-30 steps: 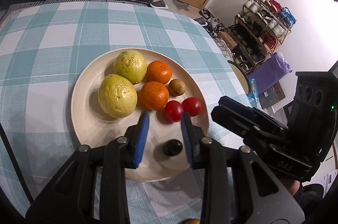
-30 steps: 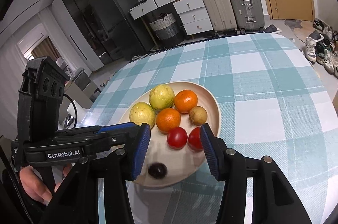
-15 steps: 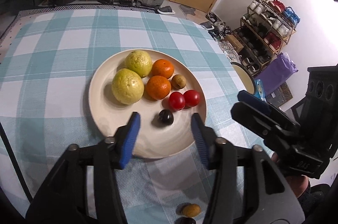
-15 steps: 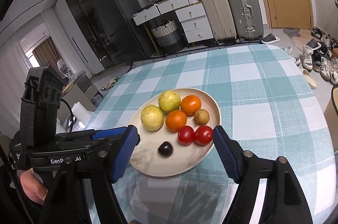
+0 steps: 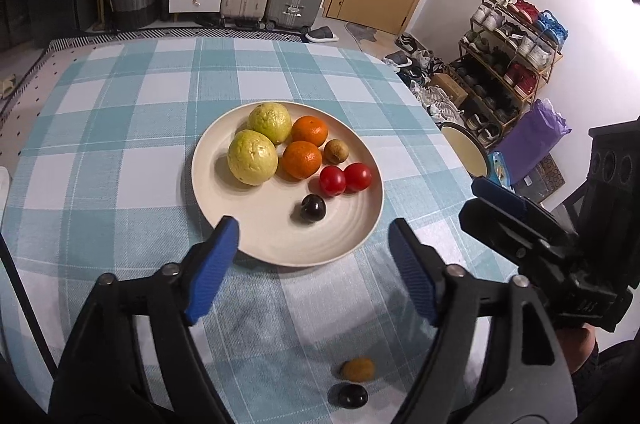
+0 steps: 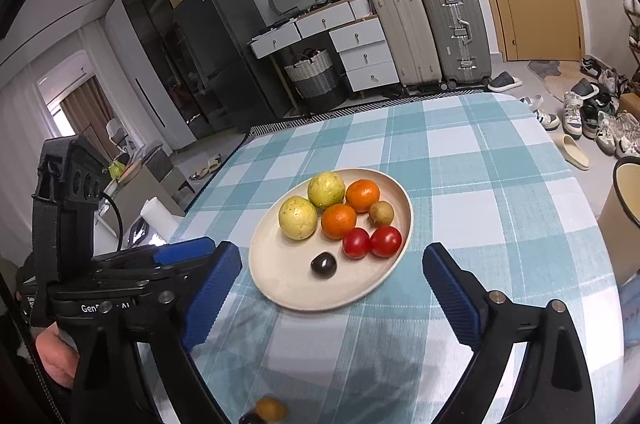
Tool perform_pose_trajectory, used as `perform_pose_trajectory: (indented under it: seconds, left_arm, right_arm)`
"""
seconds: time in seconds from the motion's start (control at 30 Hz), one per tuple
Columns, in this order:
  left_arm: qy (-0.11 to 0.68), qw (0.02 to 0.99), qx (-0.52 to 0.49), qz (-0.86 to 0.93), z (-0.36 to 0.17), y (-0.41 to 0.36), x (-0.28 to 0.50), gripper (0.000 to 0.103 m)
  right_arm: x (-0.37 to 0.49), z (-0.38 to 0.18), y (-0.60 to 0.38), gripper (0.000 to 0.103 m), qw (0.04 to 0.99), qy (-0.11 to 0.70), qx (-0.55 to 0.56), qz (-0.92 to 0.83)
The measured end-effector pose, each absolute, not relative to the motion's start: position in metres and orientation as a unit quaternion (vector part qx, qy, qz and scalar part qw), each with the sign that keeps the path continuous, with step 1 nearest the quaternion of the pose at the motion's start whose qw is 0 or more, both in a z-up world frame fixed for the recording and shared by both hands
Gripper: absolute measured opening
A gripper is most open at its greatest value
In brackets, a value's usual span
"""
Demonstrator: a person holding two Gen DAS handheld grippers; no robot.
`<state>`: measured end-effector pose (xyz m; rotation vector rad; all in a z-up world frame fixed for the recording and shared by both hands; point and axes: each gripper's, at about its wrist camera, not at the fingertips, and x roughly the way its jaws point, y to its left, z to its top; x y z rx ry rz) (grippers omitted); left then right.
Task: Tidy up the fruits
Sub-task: 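Withdraw both tools toward the last plum and small yellow-brown fruit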
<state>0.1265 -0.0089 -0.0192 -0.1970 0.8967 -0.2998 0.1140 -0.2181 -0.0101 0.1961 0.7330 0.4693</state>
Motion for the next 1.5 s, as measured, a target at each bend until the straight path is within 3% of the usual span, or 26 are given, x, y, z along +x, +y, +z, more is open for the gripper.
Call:
perform_pose_trajectory:
  seconds: [0.27, 0.53, 1.1, 1.5]
  left_arm:
    - [0.421, 0.893, -0.08, -0.139, -0.01, -0.012, 0.1, 0.082]
    - [0.403, 0.903, -0.068, -0.135, -0.002, -0.013, 0.069, 0.101]
    - [0.434, 0.887, -0.063, -0.147, -0.03, -0.024, 0.016, 0.102]
    - [0.482, 0.861, -0.056, -0.154, -0.07, -0.034, 0.0, 0.102]
  right_arm:
    - [0.089, -0.001, -0.223, 0.099, 0.909, 0.343, 0.093, 0.219]
    - [0.059, 0.009, -0.224, 0.101, 0.915, 0.32, 0.088, 0.228]
    - [0.017, 0.01, -0.235, 0.103, 0.916, 0.315, 0.1, 0.227]
    - [0.006, -0.013, -0.237, 0.103, 0.901, 0.361, 0.099, 0.219]
